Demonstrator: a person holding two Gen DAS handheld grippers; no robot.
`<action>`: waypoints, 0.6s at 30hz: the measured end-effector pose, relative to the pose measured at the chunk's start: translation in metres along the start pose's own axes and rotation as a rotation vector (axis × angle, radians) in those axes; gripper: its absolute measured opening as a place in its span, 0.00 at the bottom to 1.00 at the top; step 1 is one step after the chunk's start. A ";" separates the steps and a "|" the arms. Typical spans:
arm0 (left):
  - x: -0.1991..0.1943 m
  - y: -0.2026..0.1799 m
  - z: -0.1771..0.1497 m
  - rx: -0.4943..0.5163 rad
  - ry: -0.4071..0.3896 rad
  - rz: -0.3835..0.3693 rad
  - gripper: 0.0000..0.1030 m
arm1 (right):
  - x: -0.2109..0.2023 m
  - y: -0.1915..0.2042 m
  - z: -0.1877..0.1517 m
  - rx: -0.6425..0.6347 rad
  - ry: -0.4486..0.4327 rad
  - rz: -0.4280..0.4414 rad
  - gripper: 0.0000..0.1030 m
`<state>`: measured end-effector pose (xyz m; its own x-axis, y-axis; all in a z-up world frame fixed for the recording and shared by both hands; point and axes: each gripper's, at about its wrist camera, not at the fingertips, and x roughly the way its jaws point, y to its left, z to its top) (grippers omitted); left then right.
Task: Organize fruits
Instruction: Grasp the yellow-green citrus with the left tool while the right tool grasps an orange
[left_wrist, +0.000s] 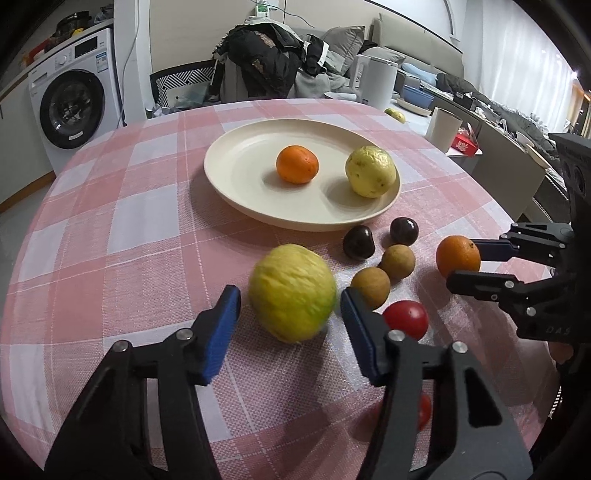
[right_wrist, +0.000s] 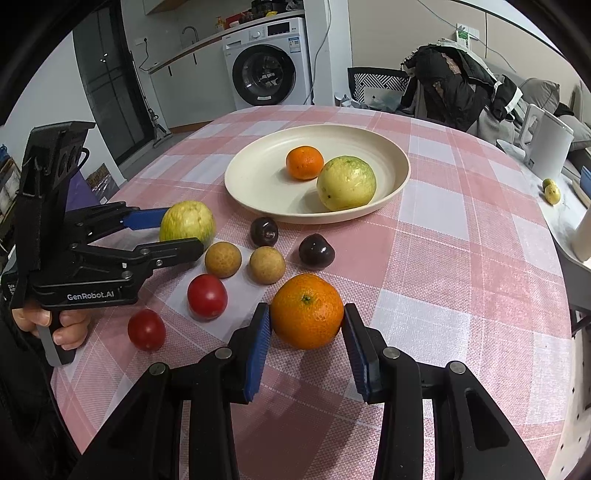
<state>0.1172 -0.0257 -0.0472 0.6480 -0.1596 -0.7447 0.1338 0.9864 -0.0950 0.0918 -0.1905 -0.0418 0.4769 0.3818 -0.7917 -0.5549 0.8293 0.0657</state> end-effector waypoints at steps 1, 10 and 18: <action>0.000 0.000 0.000 0.001 -0.001 0.000 0.53 | 0.000 0.000 0.000 0.000 -0.001 0.000 0.39; 0.001 0.003 0.003 -0.010 -0.004 -0.005 0.50 | 0.001 0.002 -0.001 -0.006 0.005 0.002 0.39; -0.001 0.003 0.002 -0.002 -0.017 -0.010 0.43 | 0.002 0.003 -0.002 -0.007 0.006 0.002 0.39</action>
<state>0.1184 -0.0230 -0.0447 0.6593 -0.1702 -0.7324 0.1389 0.9848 -0.1039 0.0899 -0.1880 -0.0441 0.4713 0.3808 -0.7955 -0.5605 0.8258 0.0632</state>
